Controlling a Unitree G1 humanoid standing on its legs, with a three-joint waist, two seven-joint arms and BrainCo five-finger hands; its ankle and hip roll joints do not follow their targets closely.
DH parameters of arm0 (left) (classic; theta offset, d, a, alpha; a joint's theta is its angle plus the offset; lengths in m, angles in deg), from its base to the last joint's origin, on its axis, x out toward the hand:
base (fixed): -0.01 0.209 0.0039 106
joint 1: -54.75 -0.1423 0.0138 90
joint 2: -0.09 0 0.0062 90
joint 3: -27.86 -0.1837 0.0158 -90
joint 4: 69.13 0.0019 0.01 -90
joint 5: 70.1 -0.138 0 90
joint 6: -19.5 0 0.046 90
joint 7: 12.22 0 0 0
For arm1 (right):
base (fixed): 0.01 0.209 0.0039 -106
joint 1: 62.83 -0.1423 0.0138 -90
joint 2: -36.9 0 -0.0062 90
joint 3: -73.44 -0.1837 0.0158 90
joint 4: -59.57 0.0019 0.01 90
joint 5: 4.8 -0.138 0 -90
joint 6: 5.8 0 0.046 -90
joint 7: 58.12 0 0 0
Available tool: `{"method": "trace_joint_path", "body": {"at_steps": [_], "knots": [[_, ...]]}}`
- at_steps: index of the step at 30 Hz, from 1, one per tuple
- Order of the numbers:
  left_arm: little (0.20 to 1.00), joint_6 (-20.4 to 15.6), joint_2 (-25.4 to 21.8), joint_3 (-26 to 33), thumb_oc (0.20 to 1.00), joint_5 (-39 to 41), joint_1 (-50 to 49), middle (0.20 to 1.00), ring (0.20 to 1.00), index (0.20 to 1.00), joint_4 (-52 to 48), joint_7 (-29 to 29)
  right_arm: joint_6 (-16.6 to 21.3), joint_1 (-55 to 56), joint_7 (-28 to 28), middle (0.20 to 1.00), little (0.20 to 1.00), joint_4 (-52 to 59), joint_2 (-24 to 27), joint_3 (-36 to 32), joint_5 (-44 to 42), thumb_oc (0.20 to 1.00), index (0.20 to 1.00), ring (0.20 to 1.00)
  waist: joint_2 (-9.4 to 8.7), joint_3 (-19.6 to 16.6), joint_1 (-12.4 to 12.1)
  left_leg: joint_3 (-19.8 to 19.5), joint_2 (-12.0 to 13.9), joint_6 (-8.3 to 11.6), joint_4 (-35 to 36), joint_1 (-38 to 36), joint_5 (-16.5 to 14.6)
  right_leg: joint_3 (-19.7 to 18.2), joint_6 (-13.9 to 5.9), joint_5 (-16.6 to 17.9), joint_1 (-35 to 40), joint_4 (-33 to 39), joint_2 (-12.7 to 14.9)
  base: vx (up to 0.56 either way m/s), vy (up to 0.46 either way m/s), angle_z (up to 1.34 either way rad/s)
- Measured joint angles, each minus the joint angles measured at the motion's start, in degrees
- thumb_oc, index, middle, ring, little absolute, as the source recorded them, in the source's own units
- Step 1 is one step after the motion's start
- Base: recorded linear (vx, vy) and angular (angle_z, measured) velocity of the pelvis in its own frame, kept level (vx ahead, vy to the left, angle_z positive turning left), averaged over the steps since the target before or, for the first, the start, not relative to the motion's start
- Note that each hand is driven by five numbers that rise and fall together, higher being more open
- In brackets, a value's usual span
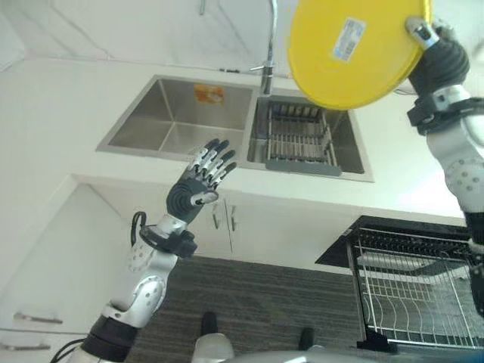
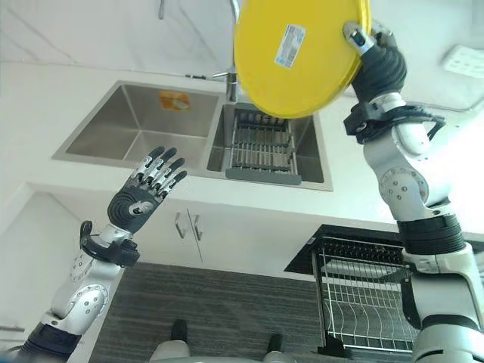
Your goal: Place the dishes in the dishwasher.
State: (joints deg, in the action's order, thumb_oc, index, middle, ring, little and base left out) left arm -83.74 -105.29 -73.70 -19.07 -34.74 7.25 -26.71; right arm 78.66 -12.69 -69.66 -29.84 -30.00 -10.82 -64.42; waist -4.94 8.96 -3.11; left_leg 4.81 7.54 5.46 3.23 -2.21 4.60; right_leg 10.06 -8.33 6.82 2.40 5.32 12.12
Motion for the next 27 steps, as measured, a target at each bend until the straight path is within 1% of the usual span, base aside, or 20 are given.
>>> {"method": "trace_joint_path", "body": {"at_steps": [1, 3, 4, 5, 6, 7, 8, 9, 10, 11, 12, 13, 14, 15, 16, 18, 20, 23, 25, 27], "knots": [[1.0, 0.0, 0.3, -0.1, 1.0, -0.5, 0.4, 1.0, 1.0, 1.0, 0.3, 0.8, -0.2, 4.2, 0.1, 0.2, 0.2, 0.6, -4.8, 1.1, 0.0, 0.2, 0.2, 0.2, -0.51, -0.1, -0.9, -5.1, -4.3, -1.31, -0.8, -1.2, -2.9, -5.3, 0.36, 1.5, -1.6, -0.3, 1.5, -0.07, 0.319, -1.62], [1.0, 0.1, 1.5, -0.5, 1.0, -0.7, 1.9, 1.0, 1.0, 1.0, 0.2, 0.8, -0.2, 8.8, -0.9, 0.2, 0.2, 1.0, -3.9, -0.1, 1.2, 0.2, 0.2, 0.2, -1.15, 0.0, 1.4, -4.2, -5.3, -1.77, -1.4, -2.7, -3.4, -5.9, -0.61, 1.2, -1.0, -0.4, 2.5, -0.09, 0.32, -0.76], [1.0, 0.1, 1.8, -0.8, 1.0, -0.6, 2.8, 1.0, 1.0, 1.0, 0.2, 0.7, 0.0, 11.8, -0.8, 0.2, 0.2, 2.6, -4.8, -2.2, 1.2, 0.2, 0.2, 0.2, -1.85, 0.1, 1.2, -4.2, -5.3, -1.62, -3.6, -1.8, -4.6, -6.3, -1.56, 2.0, -1.5, -1.0, 2.4, -0.06, 0.207, -0.21], [1.0, 0.2, 2.0, -1.7, 1.0, -0.7, 3.7, 1.0, 1.0, 1.0, 0.2, 0.5, 0.0, 15.0, -0.7, 0.2, 0.2, 4.1, -5.2, -3.3, 1.2, 0.2, 0.2, 0.2, -2.66, 0.6, 2.1, -3.8, -5.3, -2.15, -5.3, -1.2, -5.6, -6.8, -2.14, 3.1, -2.0, -1.6, 2.2, -0.11, 0.108, -0.39], [1.0, 0.4, 1.9, -2.2, 1.0, -0.7, 4.5, 1.0, 1.0, 1.0, 0.2, 0.5, 0.0, 16.3, -0.7, 0.2, 0.2, 4.4, -5.2, -3.3, 1.2, 0.2, 0.2, 0.2, -3.51, 1.3, 2.9, -2.6, -5.3, -2.31, -6.4, -0.8, -6.3, -6.8, -2.28, 4.0, -3.2, -2.6, 2.2, -0.15, 0.055, -0.73], [1.0, 0.4, 1.6, -2.1, 1.0, -0.8, 4.8, 1.0, 1.0, 1.0, 0.2, 0.8, 0.0, 16.3, -0.6, 0.2, 0.2, 3.8, -5.2, -3.0, 1.1, 0.2, 0.2, 0.2, -4.6, 2.2, 3.3, -0.4, -5.4, -1.64, -6.4, -1.8, -7.0, -5.8, -1.78, 6.1, -4.2, -2.9, 1.7, -0.23, 0.065, -1.57], [1.0, 0.0, 1.6, -1.6, 1.0, -1.0, 4.6, 1.0, 1.0, 1.0, 0.3, 1.8, 0.0, 15.5, 0.4, 0.2, 0.2, 3.2, -5.7, -2.7, 0.9, 0.2, 0.2, 0.2, -4.62, 4.0, 1.8, 0.5, -5.3, -3.79, -9.3, -1.4, -9.4, -2.9, -1.56, 11.8, -8.1, -4.4, -0.5, -0.33, 0.061, -2.51], [1.0, 0.1, 0.9, -0.8, 1.0, -1.0, 5.0, 1.0, 1.0, 1.0, 0.7, 2.2, 0.0, 13.6, 1.5, 0.2, 0.2, 1.9, -5.9, -2.4, 0.4, 0.2, 0.2, 0.2, -4.03, 6.0, 0.0, 1.3, -4.2, -4.94, -12.0, -0.6, -11.1, -0.3, -0.57, 14.9, -9.9, -4.7, -2.4, -0.35, 0.009, -2.24], [1.0, 0.5, 2.5, 0.3, 1.0, -1.0, 5.3, 1.0, 1.0, 1.0, 2.8, 2.6, 0.3, 14.4, 2.2, 0.2, 0.2, 0.5, -4.4, -2.6, -0.3, 0.2, 0.2, 0.2, -2.99, 6.3, 2.7, 2.6, -2.2, -5.82, -11.8, -0.6, -9.9, 6.0, 1.74, 2.9, -9.4, -15.4, -2.5, -0.4, -0.075, -1.37], [1.0, 0.5, 2.8, 0.5, 1.0, -1.1, 5.6, 1.0, 1.0, 1.0, 2.8, 2.7, 0.3, 14.2, 2.8, 0.2, 0.2, -0.7, -3.0, -3.5, -0.4, 0.2, 0.2, 0.2, -1.93, 6.4, 2.4, 3.0, -1.0, -4.99, -11.0, -0.5, -8.5, 8.4, 3.06, -2.6, -9.5, -22.9, -2.5, -0.23, -0.179, -0.54], [1.0, 0.4, 2.7, 0.9, 1.0, -1.2, 6.0, 1.0, 1.0, 1.0, 1.3, 3.2, 1.1, 14.2, 4.2, 0.2, 0.2, -1.5, -1.5, -5.2, -0.5, 0.2, 0.2, 0.2, -0.97, 6.4, 0.7, 4.6, 0.5, -3.98, -8.9, -1.1, -6.6, 10.4, 4.73, -7.5, -8.5, -27.7, -2.2, -0.11, -0.246, -0.6], [1.0, -0.3, 2.2, 1.5, 1.0, -1.3, 6.1, 1.0, 1.0, 1.0, -0.8, 3.9, 2.5, 14.1, 5.3, 0.2, 0.2, -1.6, -1.6, -6.7, -0.5, 0.2, 0.2, 0.2, -0.94, 6.4, -0.7, 5.0, 0.8, -3.18, -7.7, -0.6, -5.5, 11.3, 3.81, -9.5, -4.8, -23.6, -2.7, 0.0, -0.227, -0.61], [1.0, -0.9, 1.2, 1.7, 1.0, -1.7, 7.0, 1.0, 1.0, 1.0, -2.0, 4.4, 3.9, 14.0, 5.7, 0.2, 0.2, -0.9, -2.4, -6.6, -0.6, 0.2, 0.2, 0.2, -2.64, 6.1, -1.5, 5.3, 0.1, -2.43, -7.3, -0.1, -5.0, 10.8, 2.18, -9.1, 2.1, -12.8, -3.0, -0.01, -0.175, -0.22], [1.0, -0.8, 2.1, 0.8, 1.0, -2.7, 8.6, 1.0, 1.0, 1.0, -1.6, 5.0, 4.0, 13.7, 6.3, 0.2, 0.2, 0.8, -3.1, -5.6, -0.6, 0.2, 0.2, 0.2, -1.48, 6.6, -1.7, 5.1, 0.0, -1.9, -5.2, -1.1, -3.7, 11.2, 2.58, -5.3, 7.6, -2.3, -4.9, -0.03, -0.09, -0.02], [1.0, -0.8, 3.0, 0.3, 1.0, -2.8, 8.6, 1.0, 1.0, 1.0, -1.7, 5.1, 3.8, 13.4, 6.7, 0.2, 0.2, 1.3, -3.1, -4.8, -0.6, 0.2, 0.2, 0.2, -0.44, 6.6, -1.6, 5.2, 0.3, -1.25, -3.1, -2.4, -2.0, 11.4, 3.2, -4.1, 8.7, -0.2, -5.7, -0.03, -0.03, 0.03], [1.0, -0.6, 5.2, 0.2, 1.0, -4.1, 9.1, 1.0, 1.0, 1.0, -1.8, 5.4, 3.2, 9.4, 6.4, 0.2, 0.2, 0.8, -2.7, -4.0, -0.1, 0.2, 0.2, 0.2, 1.63, 6.1, -0.6, 5.7, 0.8, -1.15, 1.3, -4.2, 0.7, 11.1, 3.51, -3.9, 8.5, -0.3, -6.6, 0.0, 0.034, -0.08], [1.0, -0.5, 5.3, 0.2, 1.0, -6.3, 9.0, 1.0, 1.0, 1.0, -2.0, 5.4, 3.6, 7.8, 5.9, 0.2, 0.2, 1.1, -2.3, -4.8, 0.0, 0.2, 0.2, 0.2, 2.97, 5.2, 0.0, 6.6, 0.6, -1.37, 1.5, -4.1, 0.7, 10.4, 3.45, -3.9, 7.8, -0.3, -6.3, 0.01, 0.083, -0.16], [1.0, -0.4, 5.1, 0.3, 1.0, -7.3, 8.5, 1.0, 1.0, 1.0, -2.0, 5.4, 3.4, 8.7, 4.7, 0.2, 0.2, 1.9, -2.2, -4.9, 1.1, 0.2, 0.2, 0.2, 5.02, 3.8, 0.7, 7.0, -1.1, -1.78, 1.5, -3.9, 0.6, 9.6, 2.73, -3.4, 7.3, -0.3, -4.9, 0.02, 0.111, -0.1], [1.0, -0.3, 5.1, 0.2, 1.0, -7.7, 8.0, 1.0, 1.0, 1.0, -2.1, 5.3, 3.2, 9.5, 4.3, 0.2, 0.2, 2.3, -2.2, -4.9, 1.8, 0.2, 0.2, 0.2, 5.44, 3.4, 1.0, 7.0, -1.7, -2.04, 1.5, -4.0, 0.4, 9.5, 2.3, -3.1, 7.3, -0.3, -4.4, 0.06, 0.074, 0.03], [1.0, -0.1, 4.5, -0.1, 1.0, -10.2, 7.2, 1.0, 1.0, 1.0, -2.1, 4.0, 2.3, 11.5, 3.6, 0.2, 0.2, 2.3, -1.7, -5.4, 2.9, 0.2, 0.2, 0.2, 4.85, 3.0, 1.1, 6.9, -2.3, -2.51, 1.5, -3.9, 0.3, 9.6, 2.15, -3.1, 7.3, -0.3, -3.9, 0.04, 0.017, 0.03]]}}
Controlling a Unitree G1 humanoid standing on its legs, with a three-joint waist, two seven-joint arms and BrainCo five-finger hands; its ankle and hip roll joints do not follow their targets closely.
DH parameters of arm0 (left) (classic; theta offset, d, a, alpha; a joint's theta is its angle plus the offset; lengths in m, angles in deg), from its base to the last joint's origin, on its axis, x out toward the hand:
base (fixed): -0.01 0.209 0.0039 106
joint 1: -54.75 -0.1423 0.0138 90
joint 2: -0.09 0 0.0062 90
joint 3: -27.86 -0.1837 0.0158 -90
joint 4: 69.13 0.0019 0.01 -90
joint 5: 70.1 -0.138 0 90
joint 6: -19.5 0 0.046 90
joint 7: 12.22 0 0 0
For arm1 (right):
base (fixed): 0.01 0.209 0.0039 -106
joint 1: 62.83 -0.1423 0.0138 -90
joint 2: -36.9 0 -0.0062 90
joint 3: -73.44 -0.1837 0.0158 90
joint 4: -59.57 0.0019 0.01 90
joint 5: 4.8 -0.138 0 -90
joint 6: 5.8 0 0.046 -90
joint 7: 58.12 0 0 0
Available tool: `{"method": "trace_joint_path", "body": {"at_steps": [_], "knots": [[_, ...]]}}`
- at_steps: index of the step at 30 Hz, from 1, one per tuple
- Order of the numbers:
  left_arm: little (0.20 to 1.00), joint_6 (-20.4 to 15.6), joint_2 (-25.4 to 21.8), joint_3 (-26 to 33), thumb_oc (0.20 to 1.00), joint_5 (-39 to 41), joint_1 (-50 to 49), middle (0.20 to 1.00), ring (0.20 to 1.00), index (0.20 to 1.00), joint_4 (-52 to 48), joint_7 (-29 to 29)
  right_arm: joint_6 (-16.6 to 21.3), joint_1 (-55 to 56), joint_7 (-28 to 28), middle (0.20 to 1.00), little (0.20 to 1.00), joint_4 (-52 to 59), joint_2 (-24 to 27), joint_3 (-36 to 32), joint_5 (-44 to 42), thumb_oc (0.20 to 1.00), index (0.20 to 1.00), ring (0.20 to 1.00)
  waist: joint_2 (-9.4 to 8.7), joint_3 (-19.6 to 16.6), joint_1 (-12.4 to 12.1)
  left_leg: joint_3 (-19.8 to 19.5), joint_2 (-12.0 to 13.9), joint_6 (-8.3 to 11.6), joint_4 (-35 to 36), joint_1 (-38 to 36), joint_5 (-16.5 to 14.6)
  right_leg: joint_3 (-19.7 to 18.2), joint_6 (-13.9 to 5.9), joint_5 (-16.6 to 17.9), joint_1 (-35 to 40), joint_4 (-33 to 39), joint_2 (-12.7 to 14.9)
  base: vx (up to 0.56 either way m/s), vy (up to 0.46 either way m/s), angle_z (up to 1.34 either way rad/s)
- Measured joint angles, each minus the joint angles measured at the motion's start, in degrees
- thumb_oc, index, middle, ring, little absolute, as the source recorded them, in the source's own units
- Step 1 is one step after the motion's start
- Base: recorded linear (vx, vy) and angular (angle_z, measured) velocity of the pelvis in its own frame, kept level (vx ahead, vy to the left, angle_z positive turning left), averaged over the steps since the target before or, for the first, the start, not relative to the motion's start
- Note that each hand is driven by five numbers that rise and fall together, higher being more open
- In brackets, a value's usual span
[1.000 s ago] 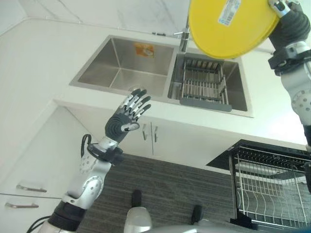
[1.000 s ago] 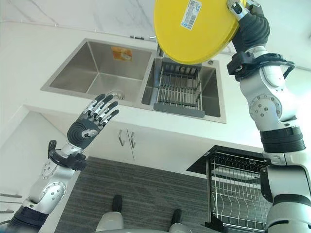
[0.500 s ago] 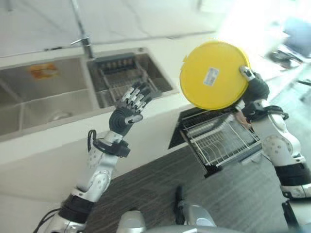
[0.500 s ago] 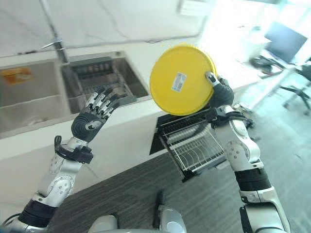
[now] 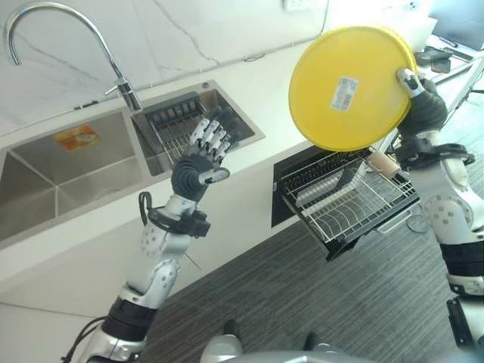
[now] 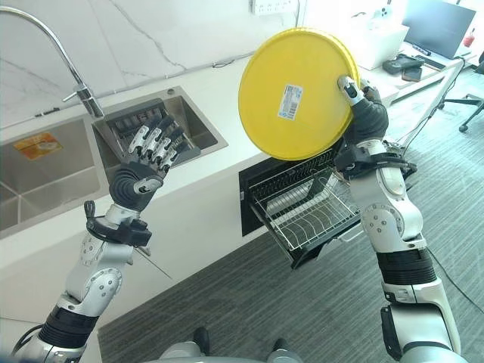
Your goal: Place the dishes in the dishwasher.
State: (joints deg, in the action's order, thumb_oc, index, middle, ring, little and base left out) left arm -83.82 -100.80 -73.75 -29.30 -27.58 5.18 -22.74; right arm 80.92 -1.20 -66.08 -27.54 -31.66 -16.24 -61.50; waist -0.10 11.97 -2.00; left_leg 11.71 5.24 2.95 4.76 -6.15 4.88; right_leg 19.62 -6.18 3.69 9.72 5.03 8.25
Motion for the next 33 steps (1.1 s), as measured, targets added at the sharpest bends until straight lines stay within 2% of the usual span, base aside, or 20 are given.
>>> {"method": "trace_joint_path", "body": {"at_steps": [2, 4, 5, 6, 7, 8, 9, 10, 12, 13, 15, 16, 18, 20, 21, 24, 26, 27, 30, 33], "knots": [[1.0, 0.4, -1.9, -0.9, 1.0, -1.4, -1.5, 1.0, 1.0, 1.0, 0.1, -1.5, 0.3, 3.3, 0.3, 0.2, 0.2, 0.3, 0.1, -1.5, 0.4, 0.2, 0.2, 0.2, -0.46, 0.0, 0.1, -0.4, 0.0, -0.29, 0.0, 0.1, -0.2, -0.3, -0.56, -1.7, -2.0, -4.6, 0.5, -0.06, -0.157, 0.07], [1.0, 0.7, -3.0, -2.9, 1.0, -2.6, -1.9, 1.0, 1.0, 1.0, 0.7, -3.4, 0.5, 9.4, 0.3, 0.2, 0.2, 0.5, 0.0, -3.0, 0.5, 0.2, 0.2, 0.2, -1.0, 0.5, 0.4, -1.9, 1.7, -1.27, -1.6, 2.0, -1.1, -4.3, -3.31, -7.9, -14.3, -27.6, 3.9, -0.07, -0.493, 0.27], [1.0, 0.7, -4.0, -3.2, 1.0, -3.4, -1.1, 1.0, 1.0, 1.0, 1.1, -3.7, 0.6, 11.2, 0.5, 0.2, 0.2, 1.1, -0.5, -2.9, 0.6, 0.2, 0.2, 0.2, -2.71, 1.1, 0.5, -2.0, 1.6, -1.07, -2.8, 2.8, -1.4, -5.8, -3.2, -9.7, -17.4, -30.4, 6.2, -0.02, -0.674, 0.34], [1.0, 0.6, -5.7, -3.9, 1.0, -3.7, 0.6, 1.0, 1.0, 1.0, 3.1, -4.0, 0.9, 11.9, 1.4, 0.2, 0.2, 1.2, -2.5, -2.7, 1.3, 0.2, 0.2, 0.2, -4.22, 1.6, 0.2, -2.2, 1.5, 0.07, -4.7, 4.0, -1.5, -5.4, -4.07, -9.1, -18.1, -25.3, 10.8, 0.02, -0.814, 0.29], [1.0, 0.9, -7.2, -4.3, 1.0, -3.8, 2.1, 1.0, 1.0, 1.0, 5.0, -3.9, 1.2, 12.0, 2.0, 0.2, 0.2, 2.3, -5.5, -2.6, 2.2, 0.2, 0.2, 0.2, -5.14, 1.8, -0.5, -2.3, 2.3, 0.32, -7.2, 5.3, -3.0, -2.6, -4.38, -4.8, -17.1, -17.3, 16.3, 0.1, -0.923, 0.02], [1.0, 0.7, -8.6, -4.2, 1.0, -4.0, 2.0, 1.0, 1.0, 1.0, 4.4, -4.2, 1.5, 11.8, 3.0, 0.2, 0.2, 3.9, -6.8, -2.0, 2.7, 0.2, 0.2, 0.2, -4.95, 2.0, -1.9, -3.1, 3.9, 2.27, -7.9, 5.5, -4.1, -1.4, -5.69, -0.2, -16.2, -10.5, 18.8, 0.14, -0.925, -0.02], [1.0, 0.7, -9.1, -4.2, 1.0, -5.0, 2.2, 1.0, 1.0, 1.0, 4.8, -4.4, 1.6, 11.0, 4.0, 0.2, 0.2, 3.9, -8.0, -1.5, 3.0, 0.2, 0.2, 0.2, -5.04, 1.9, -1.8, -4.4, 4.9, 4.17, -8.4, 5.2, -4.4, -2.1, -9.37, 3.9, -14.4, -6.6, 21.3, 0.13, -0.84, 0.03], [1.0, 0.8, -9.3, -4.3, 1.0, -5.7, 2.6, 1.0, 1.0, 1.0, 5.2, -4.5, 1.7, 10.6, 4.1, 0.2, 0.2, 3.9, -9.5, -1.8, 3.8, 0.2, 0.2, 0.2, -4.96, 2.0, -1.5, -5.6, 6.1, 5.26, -9.0, 5.3, -4.6, -4.1, -10.43, 5.7, -12.9, -5.4, 22.2, 0.1, -0.568, 0.48], [1.0, 1.0, -10.0, -4.1, 1.0, -6.1, 4.3, 1.0, 1.0, 1.0, 2.9, -5.1, 1.4, 9.7, 3.7, 0.2, 0.2, 6.5, -7.3, -1.1, 4.6, 0.2, 0.2, 0.2, -3.87, 2.6, -1.5, -9.7, 12.2, 6.88, -8.5, 5.9, -3.4, -6.8, -9.91, 6.0, -9.2, -5.3, 16.4, 0.1, -0.569, 0.63], [1.0, 0.8, -6.8, -2.8, 1.0, -6.1, 2.3, 1.0, 1.0, 1.0, 1.8, -5.2, 1.1, 7.3, 4.7, 0.2, 0.2, 7.8, -2.5, -0.1, 5.0, 0.2, 0.2, 0.2, -0.19, 2.5, -1.3, -11.3, 19.0, 6.12, -2.4, 2.1, 1.1, -3.8, -8.24, 2.9, -5.1, -5.5, 7.0, 0.07, -0.518, 0.41], [1.0, 1.0, -2.7, -3.4, 1.0, -7.3, -3.8, 1.0, 1.0, 1.0, 0.8, -5.3, 0.4, 5.4, 5.0, 0.2, 0.2, 9.2, 2.1, -0.3, 5.0, 0.2, 0.2, 0.2, 4.3, 2.0, -0.7, -4.4, 19.4, -6.62, -1.4, 3.2, 11.2, -4.2, -5.18, -2.1, -8.8, -9.9, 4.8, 0.01, -0.351, 0.09], [1.0, 1.1, -2.0, -3.5, 1.0, -8.1, -3.6, 1.0, 1.0, 1.0, 1.9, -5.5, -0.3, 4.6, 4.6, 0.2, 0.2, 8.3, 1.8, -0.5, 5.4, 0.2, 0.2, 0.2, 3.69, 1.9, 1.3, 0.2, 18.9, -8.01, -2.6, 6.2, 20.9, -3.2, -3.37, -2.8, -8.8, -9.5, 5.1, -0.04, -0.238, -0.08], [1.0, 1.1, -0.1, -4.5, 1.0, -8.3, -2.4, 1.0, 1.0, 1.0, 3.4, -5.9, -1.1, 5.6, 4.4, 0.2, 0.2, 8.6, 2.5, -0.3, 6.5, 0.2, 0.2, 0.2, 4.12, 0.7, 1.1, 3.1, 17.9, -3.23, -6.1, 8.6, 25.4, -1.4, -1.52, -2.2, -6.2, -6.0, 3.8, -0.04, -0.124, 0.39], [1.0, 0.1, 0.4, -6.8, 1.0, -8.4, -0.3, 1.0, 1.0, 1.0, 3.2, -6.9, -1.2, 6.8, 4.4, 0.2, 0.2, 8.9, 5.0, -0.1, 7.2, 0.2, 0.2, 0.2, 1.87, -1.2, 0.8, 0.7, 12.3, 6.97, -2.9, 10.9, 16.4, 1.7, 0.0, 0.0, -5.0, -1.6, 3.8, -0.02, 0.012, 0.53], [1.0, 0.0, -0.3, -6.7, 1.0, -8.4, 0.1, 1.0, 1.0, 1.0, 3.1, -7.2, -1.1, 6.6, 4.2, 0.2, 0.2, 8.9, 4.5, -0.1, 7.2, 0.2, 0.2, 0.2, 1.87, -1.4, 0.4, 0.8, 11.4, 7.91, -0.6, 10.5, 15.6, 1.9, 0.77, 0.6, -5.0, -0.8, 2.2, 0.01, 0.082, -0.03], [1.0, 0.0, -3.7, -6.2, 1.0, -8.4, 0.4, 1.0, 1.0, 1.0, 2.8, -7.6, -1.1, 6.5, 3.1, 0.2, 0.2, 8.9, 2.1, 0.0, 8.4, 0.2, 0.2, 0.2, 2.02, -1.7, 0.5, -0.1, 11.2, 6.95, 0.2, 7.3, 13.1, 1.9, 1.68, 0.3, -3.6, -0.2, -0.8, 0.1, 0.152, -0.06], [1.0, 0.8, -6.0, -6.2, 1.0, -8.2, 0.5, 1.0, 1.0, 1.0, 2.9, -7.1, -1.2, 5.5, 3.0, 0.2, 0.2, 8.8, 1.4, 1.3, 9.3, 0.2, 0.2, 0.2, 1.97, -1.7, 0.7, -1.7, 10.7, 7.11, 0.1, 4.3, 8.1, 1.3, 0.64, 0.0, -1.7, -0.2, -0.1, 0.11, 0.104, -0.07], [1.0, 1.1, -6.8, -5.5, 1.0, -8.2, 0.7, 1.0, 1.0, 1.0, 2.9, -6.6, -1.1, 5.4, 3.0, 0.2, 0.2, 8.8, 0.7, 1.5, 9.8, 0.2, 0.2, 0.2, 2.18, -1.9, 1.5, -1.6, 9.8, 6.94, 0.1, 2.9, 3.3, 1.6, -1.41, -0.3, 0.0, -0.1, 0.9, 0.09, 0.08, 0.09], [1.0, 3.5, -6.7, -1.8, 1.0, -7.0, -2.4, 1.0, 1.0, 1.0, 3.2, -4.1, -1.5, 6.2, 2.7, 0.2, 0.2, 8.9, -1.1, 2.0, 13.9, 0.2, 0.2, 0.2, -1.33, -3.5, -0.1, -0.8, 5.3, 4.6, 0.2, 2.9, 1.7, 1.4, -3.6, 0.4, -0.2, -0.1, 5.5, 0.07, 0.037, 0.08], [1.0, 4.3, -3.7, 1.4, 1.0, -7.1, -8.2, 1.0, 1.0, 1.0, 8.1, -1.3, -1.9, 6.5, 2.7, 0.2, 0.2, 8.7, -1.2, 1.9, 18.6, 0.2, 0.2, 0.2, -1.63, -3.8, -1.4, -0.8, 4.6, 4.26, 0.1, 2.9, 1.7, 1.5, -3.85, 0.5, -0.2, -0.1, 6.2, 0.05, -0.011, 0.02]]}}
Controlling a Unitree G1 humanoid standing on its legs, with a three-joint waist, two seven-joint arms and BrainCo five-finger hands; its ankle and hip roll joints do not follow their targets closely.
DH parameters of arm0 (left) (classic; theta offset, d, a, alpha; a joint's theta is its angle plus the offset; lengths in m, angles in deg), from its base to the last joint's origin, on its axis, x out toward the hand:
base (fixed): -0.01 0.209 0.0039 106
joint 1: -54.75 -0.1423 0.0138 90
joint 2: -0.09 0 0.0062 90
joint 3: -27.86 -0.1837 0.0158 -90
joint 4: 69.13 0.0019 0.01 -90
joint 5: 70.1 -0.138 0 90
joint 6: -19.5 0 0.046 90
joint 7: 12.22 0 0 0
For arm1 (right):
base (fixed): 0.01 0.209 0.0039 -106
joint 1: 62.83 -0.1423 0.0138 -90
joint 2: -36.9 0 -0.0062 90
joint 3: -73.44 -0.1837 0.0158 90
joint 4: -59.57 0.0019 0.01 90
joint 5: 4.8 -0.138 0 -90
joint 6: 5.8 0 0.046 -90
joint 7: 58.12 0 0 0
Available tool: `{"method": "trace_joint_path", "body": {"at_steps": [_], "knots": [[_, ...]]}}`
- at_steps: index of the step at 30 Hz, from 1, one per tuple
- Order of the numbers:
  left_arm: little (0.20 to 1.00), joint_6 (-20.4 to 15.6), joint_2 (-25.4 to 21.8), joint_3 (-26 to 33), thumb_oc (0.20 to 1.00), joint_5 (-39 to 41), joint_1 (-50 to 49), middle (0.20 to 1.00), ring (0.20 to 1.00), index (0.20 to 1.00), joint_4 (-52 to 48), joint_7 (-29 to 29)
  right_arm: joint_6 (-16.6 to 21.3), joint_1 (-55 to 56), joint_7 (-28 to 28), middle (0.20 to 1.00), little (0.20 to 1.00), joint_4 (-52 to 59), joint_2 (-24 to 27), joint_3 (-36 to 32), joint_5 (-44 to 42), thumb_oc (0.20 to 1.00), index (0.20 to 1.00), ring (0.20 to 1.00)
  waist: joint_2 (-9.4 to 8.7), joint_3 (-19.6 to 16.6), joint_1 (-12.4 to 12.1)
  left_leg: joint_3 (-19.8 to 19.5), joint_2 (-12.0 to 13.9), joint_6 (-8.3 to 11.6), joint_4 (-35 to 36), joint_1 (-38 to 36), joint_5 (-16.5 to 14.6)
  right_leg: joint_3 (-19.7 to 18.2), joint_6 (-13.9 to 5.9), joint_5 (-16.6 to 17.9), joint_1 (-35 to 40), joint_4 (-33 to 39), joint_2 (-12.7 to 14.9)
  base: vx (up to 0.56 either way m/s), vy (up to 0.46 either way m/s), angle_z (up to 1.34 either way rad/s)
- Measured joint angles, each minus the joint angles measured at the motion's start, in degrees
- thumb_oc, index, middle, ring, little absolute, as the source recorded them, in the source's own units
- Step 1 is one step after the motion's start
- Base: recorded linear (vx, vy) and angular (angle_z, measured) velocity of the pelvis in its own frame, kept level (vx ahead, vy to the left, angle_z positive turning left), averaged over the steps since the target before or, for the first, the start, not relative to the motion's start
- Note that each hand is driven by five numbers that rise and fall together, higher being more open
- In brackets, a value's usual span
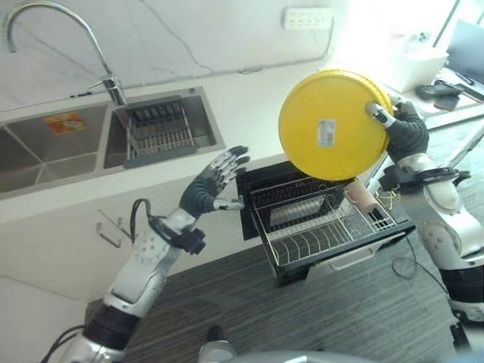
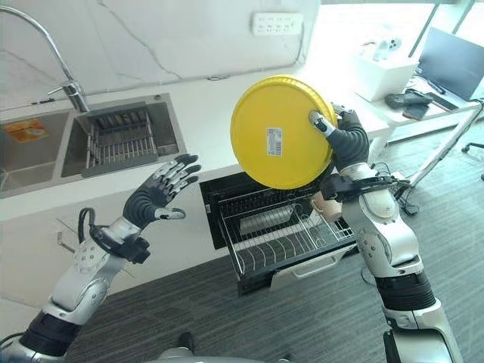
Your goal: Place the dishes in the dishwasher.
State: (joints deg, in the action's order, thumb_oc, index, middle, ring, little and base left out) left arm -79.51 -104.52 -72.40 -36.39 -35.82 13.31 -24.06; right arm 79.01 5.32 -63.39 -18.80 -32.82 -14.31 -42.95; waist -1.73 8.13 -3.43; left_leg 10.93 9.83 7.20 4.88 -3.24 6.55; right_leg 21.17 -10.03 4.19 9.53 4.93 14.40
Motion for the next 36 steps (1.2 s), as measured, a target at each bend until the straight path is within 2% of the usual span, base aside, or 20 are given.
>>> {"method": "trace_joint_path", "body": {"at_steps": [2, 4, 6, 7, 9, 14, 16, 19, 26, 33, 36], "knots": [[1.0, 0.8, 0.1, 0.0, 1.0, -0.1, -4.7, 1.0, 1.0, 1.0, 6.3, 1.9, -0.6, 0.0, 0.1, 0.2, 0.2, -1.5, 0.3, -0.1, 2.1, 0.2, 0.2, 0.2, -0.01, 0.0, -0.2, 0.0, 0.3, 0.24, 0.0, 0.1, 0.2, 0.0, 0.13, -0.1, 0.0, 0.0, -0.3, 0.04, -0.021, 0.0], [1.0, 1.5, 2.4, 0.2, 1.0, 0.1, -9.1, 1.0, 1.0, 1.0, 15.4, 6.0, -0.8, 0.1, -0.1, 0.2, 0.2, -6.4, 0.4, 0.0, 6.5, 0.2, 0.2, 0.2, -0.05, 0.0, -0.9, -0.3, 0.5, 0.24, 0.1, 0.2, 0.2, 0.1, 0.13, -0.3, -0.1, 0.0, -0.6, 0.07, -0.059, 0.01], [1.0, 1.4, 6.0, 4.2, 1.0, 0.0, -10.9, 1.0, 1.0, 1.0, 23.6, 8.5, -1.7, 0.1, -0.2, 0.2, 0.2, -6.7, 0.5, 0.1, 9.7, 0.2, 0.2, 0.2, -0.2, 0.0, -1.1, -0.5, 0.9, 0.25, 0.0, 0.2, 0.2, 0.2, 0.14, -0.4, 0.0, 0.0, -1.0, 0.03, -0.033, 0.01], [1.0, 1.8, 5.8, 4.1, 1.0, -0.1, -12.3, 1.0, 1.0, 1.0, 24.4, 9.3, -1.7, 0.1, -0.2, 0.2, 0.2, -6.7, 0.9, 0.1, 10.8, 0.2, 0.2, 0.2, -0.35, 0.0, -1.3, -0.6, 1.2, 0.25, 0.0, 0.3, 0.2, 0.2, 0.24, -0.5, -0.1, 0.0, -1.3, 0.03, -0.02, 0.03], [1.0, 1.4, 6.5, 4.1, 1.0, -1.0, -15.1, 1.0, 1.0, 1.0, 25.1, 9.4, -1.7, 0.1, -0.1, 0.2, 0.2, -6.7, 1.9, 0.1, 13.4, 0.2, 0.2, 0.2, -0.37, -0.1, -2.1, -0.7, 1.2, 0.24, 0.0, 0.4, 0.2, 0.3, 0.24, -0.5, -0.1, 0.0, -1.3, 0.01, -0.006, 0.02], [1.0, 1.0, 10.2, 5.0, 1.0, -2.9, -16.1, 1.0, 1.0, 1.0, 37.5, 9.2, -1.3, 0.7, 1.8, 0.2, 0.2, -6.6, 2.3, 0.7, 20.0, 0.2, 0.2, 0.2, -0.82, -0.2, -2.3, -0.5, 1.2, 0.24, 0.0, 0.5, 0.2, 0.2, 0.17, -0.5, -0.4, 0.0, -1.2, 0.0, -0.001, -0.01], [1.0, 1.0, 11.2, 6.3, 1.0, -2.9, -16.1, 1.0, 1.0, 1.0, 38.7, 9.3, -1.3, 1.6, 2.5, 0.2, 0.2, -6.6, 2.7, 0.7, 22.3, 0.2, 0.2, 0.2, -0.93, -0.2, -2.2, -0.5, 1.2, 0.24, 0.0, 0.9, 0.2, 0.2, 0.14, -0.4, -0.8, 0.0, -1.3, 0.0, 0.0, 0.0], [1.0, 0.4, 11.2, 7.7, 1.0, -3.5, -15.5, 1.0, 1.0, 1.0, 39.2, 9.2, -1.3, 2.7, 5.0, 0.2, 0.2, -6.5, 5.9, 1.7, 26.3, 0.2, 0.2, 0.2, -1.04, -0.2, -2.1, -0.6, 1.2, 0.49, 0.0, 1.1, 0.4, 0.2, 0.07, -0.4, -0.9, 0.0, -1.3, 0.0, 0.0, 0.0], [1.0, -0.1, 11.1, 8.3, 1.0, -3.9, -14.6, 1.0, 1.0, 1.0, 40.4, 9.3, 0.8, 3.0, 7.8, 0.2, 0.2, -6.5, 7.4, 4.3, 37.9, 0.2, 0.2, 0.2, -1.17, -0.2, -2.2, -0.6, 1.2, 0.37, 0.0, 1.0, 0.3, 0.2, 0.07, -0.4, -0.9, 0.0, -1.3, 0.02, 0.002, 0.0], [1.0, -0.1, 10.3, 9.1, 1.0, -3.9, -14.7, 1.0, 1.0, 1.0, 40.6, 8.8, 4.0, 3.0, 6.5, 0.2, 0.2, -7.7, 11.3, 6.5, 51.8, 0.2, 0.2, 0.2, -1.73, 0.1, -3.2, -0.8, 1.2, 0.42, 0.0, 0.9, 0.4, 0.3, 0.07, -0.4, -0.5, 0.0, -1.7, 0.01, 0.003, 0.0], [1.0, -0.1, 9.6, 9.0, 1.0, -3.9, -14.3, 1.0, 1.0, 1.0, 40.6, 8.3, 5.7, 1.9, 4.5, 0.2, 0.2, -11.9, 13.0, 8.3, 56.9, 0.2, 0.2, 0.2, -2.16, 1.3, -4.0, -1.0, 1.3, 0.35, 0.0, 0.2, 0.4, 0.4, -0.06, -0.5, 0.3, 0.0, -1.8, 0.0, 0.0, 0.0]]}}
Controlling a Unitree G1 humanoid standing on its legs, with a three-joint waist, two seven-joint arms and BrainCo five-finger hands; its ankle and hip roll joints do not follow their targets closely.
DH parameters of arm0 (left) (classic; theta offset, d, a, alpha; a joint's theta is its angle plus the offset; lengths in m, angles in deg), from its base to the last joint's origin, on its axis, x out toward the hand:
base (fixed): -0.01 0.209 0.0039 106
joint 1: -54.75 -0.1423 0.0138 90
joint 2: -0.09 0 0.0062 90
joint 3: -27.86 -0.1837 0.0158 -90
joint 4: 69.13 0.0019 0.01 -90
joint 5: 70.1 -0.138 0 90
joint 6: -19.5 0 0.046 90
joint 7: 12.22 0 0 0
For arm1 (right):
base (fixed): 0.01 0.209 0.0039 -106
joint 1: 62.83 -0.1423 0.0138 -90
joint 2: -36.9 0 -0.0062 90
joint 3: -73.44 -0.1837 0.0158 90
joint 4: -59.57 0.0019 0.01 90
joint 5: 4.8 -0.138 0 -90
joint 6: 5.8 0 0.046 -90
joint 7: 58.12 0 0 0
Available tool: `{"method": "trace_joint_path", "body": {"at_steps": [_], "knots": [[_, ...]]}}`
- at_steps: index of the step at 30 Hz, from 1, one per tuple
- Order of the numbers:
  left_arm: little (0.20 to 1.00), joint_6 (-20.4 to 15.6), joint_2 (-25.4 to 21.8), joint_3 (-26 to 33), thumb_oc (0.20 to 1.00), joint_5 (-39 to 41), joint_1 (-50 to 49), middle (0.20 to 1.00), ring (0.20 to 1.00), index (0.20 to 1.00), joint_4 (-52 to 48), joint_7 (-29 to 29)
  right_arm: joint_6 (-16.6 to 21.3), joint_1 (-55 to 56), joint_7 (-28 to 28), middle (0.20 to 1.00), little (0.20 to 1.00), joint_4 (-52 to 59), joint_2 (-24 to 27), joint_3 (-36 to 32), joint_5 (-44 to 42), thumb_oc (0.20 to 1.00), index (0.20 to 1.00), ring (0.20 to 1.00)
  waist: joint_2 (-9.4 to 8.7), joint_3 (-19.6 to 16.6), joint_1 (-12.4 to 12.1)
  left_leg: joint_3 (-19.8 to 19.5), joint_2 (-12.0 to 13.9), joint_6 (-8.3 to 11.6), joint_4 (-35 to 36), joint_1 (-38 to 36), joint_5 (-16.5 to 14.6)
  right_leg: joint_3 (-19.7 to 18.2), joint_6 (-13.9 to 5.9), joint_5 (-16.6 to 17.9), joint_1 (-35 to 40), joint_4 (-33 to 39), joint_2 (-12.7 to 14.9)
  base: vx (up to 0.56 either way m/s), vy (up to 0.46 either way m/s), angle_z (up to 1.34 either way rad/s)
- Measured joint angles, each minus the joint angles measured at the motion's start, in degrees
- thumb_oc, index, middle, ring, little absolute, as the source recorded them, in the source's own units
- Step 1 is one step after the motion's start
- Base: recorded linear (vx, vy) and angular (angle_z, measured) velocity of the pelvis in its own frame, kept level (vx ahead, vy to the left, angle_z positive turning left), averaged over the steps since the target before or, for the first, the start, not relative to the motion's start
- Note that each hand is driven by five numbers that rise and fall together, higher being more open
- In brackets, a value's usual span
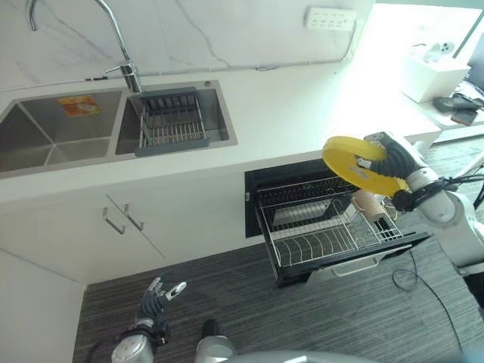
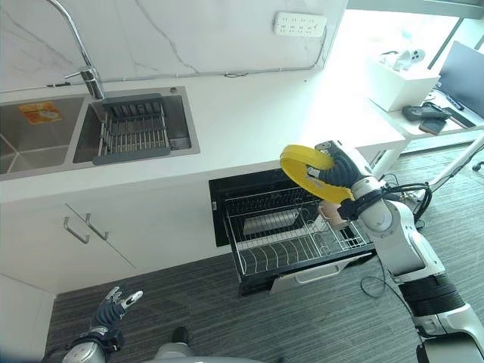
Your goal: Place the dishes in the dishwasher.
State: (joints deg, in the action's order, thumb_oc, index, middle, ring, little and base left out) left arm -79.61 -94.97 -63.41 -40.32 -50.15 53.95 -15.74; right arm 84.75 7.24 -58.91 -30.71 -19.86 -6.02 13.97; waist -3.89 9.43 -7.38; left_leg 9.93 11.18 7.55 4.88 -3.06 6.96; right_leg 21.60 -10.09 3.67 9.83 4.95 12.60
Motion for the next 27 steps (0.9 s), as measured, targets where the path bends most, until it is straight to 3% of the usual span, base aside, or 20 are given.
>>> {"method": "trace_joint_path", "body": {"at_steps": [8, 11, 16, 21, 27], "knots": [[1.0, 0.0, -2.2, -0.6, 1.0, 0.0, 2.4, 1.0, 1.0, 1.0, -0.9, -1.1, 2.3, -0.1, -4.9, 0.2, 0.2, -2.1, 0.7, 3.1, 8.6, 0.2, 0.2, 0.2, -0.29, 5.3, -1.4, -3.0, 0.0, 0.33, -1.8, 0.6, -0.3, 2.4, 0.14, -2.6, 0.7, -3.6, 0.1, -0.01, -0.04, 0.16], [1.0, 0.1, -3.4, -1.1, 1.0, 0.0, 4.9, 1.0, 1.0, 1.0, -1.5, -1.1, 2.5, -2.3, -7.2, 0.2, 0.2, -7.9, 0.1, 5.6, 10.5, 0.2, 0.2, 0.2, 0.24, 7.8, -2.6, -4.2, 0.3, 0.48, -6.0, 2.9, -1.9, 2.7, 0.5, -4.5, -0.9, -7.5, 0.7, -0.06, -0.039, 0.12], [1.0, 0.6, -4.6, -1.1, 1.0, 0.0, 6.5, 1.0, 1.0, 1.0, -1.5, -0.9, 2.8, -4.2, -9.0, 0.2, 0.2, -8.2, 0.1, 7.2, 11.7, 0.2, 0.2, 0.2, 1.33, 11.4, -2.6, -5.0, 1.2, 0.44, -14.3, 5.7, -6.0, 1.7, 1.13, -8.7, -3.5, -16.2, 2.3, -0.04, 0.02, 0.0], [1.0, 0.6, -4.6, -1.1, 1.0, 0.4, 6.7, 1.0, 1.0, 1.0, -1.9, -0.1, 4.0, -4.3, -9.5, 0.2, 0.2, -8.4, 0.1, 8.8, 12.8, 0.2, 0.2, 0.2, 2.13, 12.4, -2.3, -5.0, 0.9, -0.49, -21.3, 8.0, -10.1, -0.1, 1.67, -13.3, -6.5, -24.3, 5.0, -0.01, 0.018, -0.03], [1.0, 2.9, -4.0, -0.9, 1.0, 1.4, 6.4, 1.0, 1.0, 1.0, -1.8, 1.0, 5.4, -4.7, -11.6, 0.2, 0.2, -12.3, 0.1, 9.6, 15.2, 0.2, 0.2, 0.2, 2.65, 12.7, -2.5, -5.3, 0.8, -0.79, -25.1, 9.6, -11.8, -0.7, 1.82, -14.8, -7.9, -28.1, 6.1, 0.0, 0.011, 0.0]]}}
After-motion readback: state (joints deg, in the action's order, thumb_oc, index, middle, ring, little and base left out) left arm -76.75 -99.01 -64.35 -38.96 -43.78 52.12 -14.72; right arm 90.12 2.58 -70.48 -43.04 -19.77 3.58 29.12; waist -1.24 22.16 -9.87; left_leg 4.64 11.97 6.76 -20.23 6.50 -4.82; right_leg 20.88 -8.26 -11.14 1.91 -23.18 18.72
